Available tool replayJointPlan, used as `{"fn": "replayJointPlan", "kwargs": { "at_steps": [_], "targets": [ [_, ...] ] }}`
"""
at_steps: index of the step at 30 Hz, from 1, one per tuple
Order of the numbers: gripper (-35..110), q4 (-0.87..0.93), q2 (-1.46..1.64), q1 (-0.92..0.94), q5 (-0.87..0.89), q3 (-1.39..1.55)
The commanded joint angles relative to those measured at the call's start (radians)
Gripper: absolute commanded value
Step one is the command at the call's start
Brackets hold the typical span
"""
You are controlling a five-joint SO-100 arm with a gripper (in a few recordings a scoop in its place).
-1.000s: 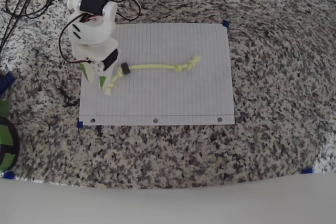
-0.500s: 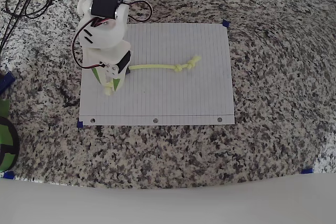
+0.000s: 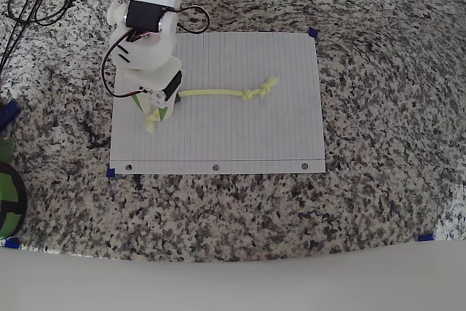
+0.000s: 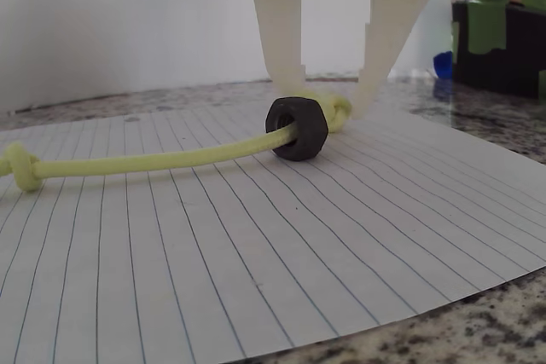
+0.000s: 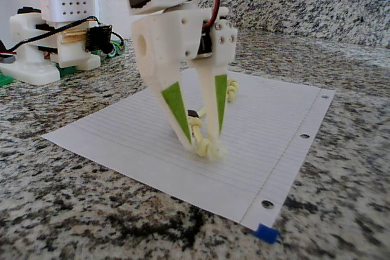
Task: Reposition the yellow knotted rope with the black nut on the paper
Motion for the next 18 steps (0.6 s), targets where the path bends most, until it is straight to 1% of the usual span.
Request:
{"fn": "replayJointPlan", "kwargs": {
  "at_steps": [1,5,18],
  "targets": [
    [29,-0.020,0.005,0.009,-0.006,-0.032],
    [28,-0.046,0.002,0.009,-0.006,-0.034],
    [25,-0.052,-0.006,0.015,-0.011,-0.034]
  ]
}}
